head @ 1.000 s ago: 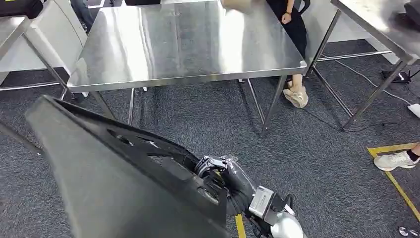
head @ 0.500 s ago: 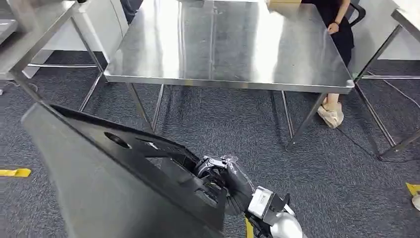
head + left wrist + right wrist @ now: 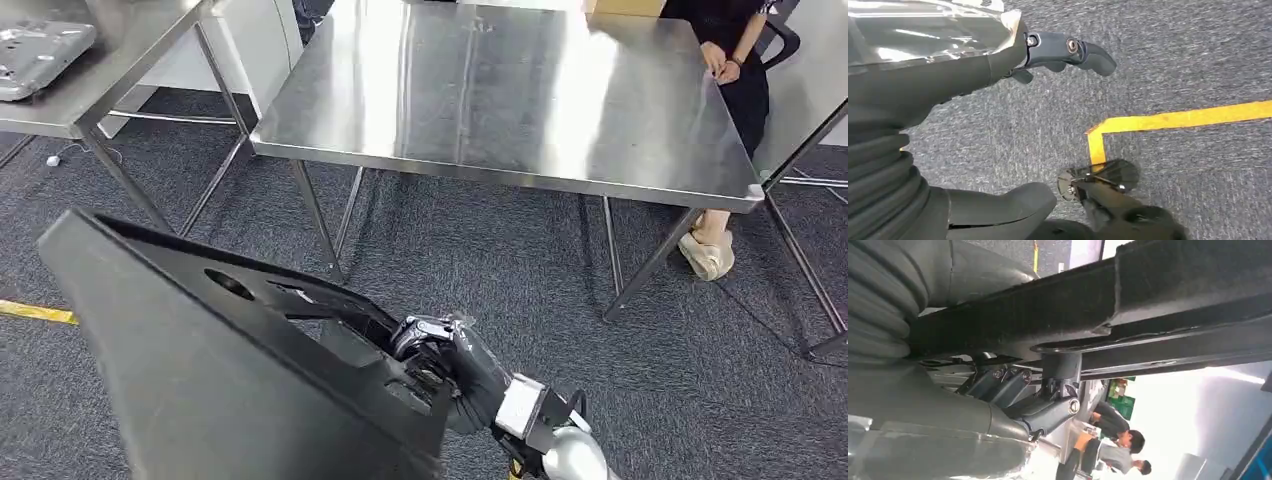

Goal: Take the parts from the cabinet and place them on the table.

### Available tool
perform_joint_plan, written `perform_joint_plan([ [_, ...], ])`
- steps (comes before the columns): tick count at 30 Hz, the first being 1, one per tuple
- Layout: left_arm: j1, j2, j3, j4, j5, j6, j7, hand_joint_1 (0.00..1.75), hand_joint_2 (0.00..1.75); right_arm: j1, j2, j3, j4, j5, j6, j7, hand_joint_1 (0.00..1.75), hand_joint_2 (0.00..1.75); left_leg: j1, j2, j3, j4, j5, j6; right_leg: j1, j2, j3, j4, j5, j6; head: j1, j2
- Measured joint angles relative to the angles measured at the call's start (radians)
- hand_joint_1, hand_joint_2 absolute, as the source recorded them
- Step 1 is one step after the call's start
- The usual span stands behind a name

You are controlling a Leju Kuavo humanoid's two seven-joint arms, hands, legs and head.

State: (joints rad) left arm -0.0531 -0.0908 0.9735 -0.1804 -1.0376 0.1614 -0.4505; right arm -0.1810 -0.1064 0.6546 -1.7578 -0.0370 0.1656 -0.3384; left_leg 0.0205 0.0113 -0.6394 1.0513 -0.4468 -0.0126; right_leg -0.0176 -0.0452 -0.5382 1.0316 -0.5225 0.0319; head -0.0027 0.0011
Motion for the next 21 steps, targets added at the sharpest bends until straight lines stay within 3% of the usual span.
perform_joint_plan([
  [3,0.003,0.0,0.0,0.0,0.0,0.0,0.004,0.0,1.75,0.0,0.0,0.0,0.0,-0.003,0.0,0.0,1.71,1.75,-0.007,-0.006,0.002,-0.004,-0.003,0.021,-0.002,-0.005,0.011,-0.014,-0.001,0.017,-0.002,0.0],
  [4,0.003,-0.001,0.0,0.0,0.0,0.0,0.005,0.0,1.75,-0.001,0.0,0.0,0.0,-0.005,0.0,0.0,1.71,1.75,0.002,-0.01,0.01,-0.013,0.001,0.03,-0.002,0.002,0.004,-0.004,-0.008,0.023,0.001,0.0],
  [5,0.0,-0.001,0.0,0.0,0.0,0.0,0.005,0.0,1.75,-0.002,0.0,0.0,0.0,-0.006,0.0,0.0,1.71,1.75,-0.001,-0.011,0.013,-0.014,-0.001,0.037,-0.003,0.019,-0.011,0.033,-0.025,0.019,0.0,0.0],
  [7,-0.003,0.0,0.001,0.0,0.001,-0.002,0.005,0.0,1.75,-0.003,0.0,0.0,0.0,-0.011,0.0,0.0,1.71,1.75,-0.003,-0.016,0.014,-0.014,-0.004,0.048,-0.001,0.035,-0.098,0.192,-0.087,0.004,0.002,0.0],
  [8,-0.003,0.0,0.0,0.0,0.001,-0.003,0.006,0.0,1.75,-0.002,-0.001,0.0,0.003,-0.012,0.0,0.0,1.71,1.75,-0.006,-0.02,0.014,-0.014,-0.006,0.051,0.001,0.038,-0.142,0.269,-0.109,0.002,0.003,0.0],
  [9,-0.001,0.0,0.001,0.0,0.001,-0.004,0.01,0.0,1.75,-0.001,-0.002,0.0,0.005,-0.013,0.0,0.0,1.71,1.75,-0.008,-0.024,0.016,-0.013,-0.008,0.053,0.001,0.04,-0.172,0.311,-0.11,0.004,0.002,0.0],
  [10,0.0,0.0,0.001,0.0,0.001,-0.006,0.016,0.0,1.75,0.0,-0.002,0.0,0.007,-0.014,0.0,0.0,1.71,1.75,-0.009,-0.029,0.019,-0.013,-0.01,0.053,0.002,0.04,-0.177,0.302,-0.095,0.011,0.002,0.0],
  [11,0.001,0.0,0.001,0.0,0.001,-0.006,0.016,0.0,1.75,0.001,-0.002,0.0,0.008,-0.014,0.0,0.0,1.71,1.75,-0.01,-0.034,0.024,-0.013,-0.013,0.052,0.002,0.04,-0.156,0.241,-0.059,0.021,0.002,0.0],
  [13,0.001,-0.001,0.0,0.0,0.001,-0.007,0.016,0.0,1.75,0.0,-0.002,0.0,0.009,-0.016,0.0,0.0,1.71,1.75,-0.01,-0.042,0.036,-0.013,-0.019,0.048,0.002,0.041,-0.08,0.067,0.022,0.033,0.003,0.0],
  [14,0.0,-0.001,0.0,0.001,0.0,-0.008,0.016,0.0,1.75,-0.001,-0.002,0.0,0.009,-0.017,0.0,0.0,1.71,1.75,-0.013,-0.046,0.039,-0.012,-0.023,0.042,0.004,0.043,-0.059,0.007,0.04,0.025,0.004,0.0],
  [15,0.0,-0.001,0.0,0.001,0.0,-0.01,0.015,0.0,1.75,-0.002,-0.002,0.0,0.009,-0.018,0.0,0.0,1.71,1.75,-0.018,-0.05,0.04,-0.011,-0.03,0.035,0.007,0.044,-0.047,0.003,0.042,0.013,0.002,0.0],
  [17,0.001,-0.001,0.0,0.001,-0.001,-0.01,0.014,0.0,1.75,-0.002,-0.002,-0.001,0.01,-0.018,0.0,0.0,1.71,1.75,-0.016,-0.049,0.042,-0.016,-0.031,0.028,0.012,0.044,-0.05,0.004,0.04,0.001,0.002,0.0],
  [18,0.002,0.0,0.0,0.001,-0.001,-0.01,0.014,0.0,1.75,-0.002,-0.002,-0.001,0.01,-0.018,0.0,0.0,1.71,1.75,-0.015,-0.049,0.044,-0.018,-0.033,0.021,0.01,0.044,-0.048,0.0,0.041,-0.006,0.003,0.0],
  [19,0.002,0.002,0.0,0.0,-0.001,-0.01,0.014,0.0,1.75,-0.002,0.0,-0.001,0.009,-0.019,0.0,0.0,1.71,1.75,-0.012,-0.045,0.04,-0.014,-0.039,0.015,-0.006,0.044,-0.037,-0.006,0.044,-0.014,0.002,0.0],
  [20,0.002,0.002,0.0,0.001,-0.001,-0.01,0.015,0.0,1.75,-0.003,0.0,-0.001,0.009,-0.019,0.0,0.0,1.71,1.75,-0.012,-0.032,0.033,0.013,-0.049,0.009,-0.005,0.044,-0.028,-0.008,0.04,-0.02,-0.001,0.0],
  [21,0.001,0.001,0.0,0.001,-0.001,-0.011,0.015,0.0,1.75,-0.003,0.0,0.0,0.008,-0.02,0.0,0.0,1.71,1.75,-0.01,-0.025,0.005,0.07,-0.076,0.005,-0.005,0.042,-0.022,-0.008,0.034,-0.028,-0.007,0.0],
])
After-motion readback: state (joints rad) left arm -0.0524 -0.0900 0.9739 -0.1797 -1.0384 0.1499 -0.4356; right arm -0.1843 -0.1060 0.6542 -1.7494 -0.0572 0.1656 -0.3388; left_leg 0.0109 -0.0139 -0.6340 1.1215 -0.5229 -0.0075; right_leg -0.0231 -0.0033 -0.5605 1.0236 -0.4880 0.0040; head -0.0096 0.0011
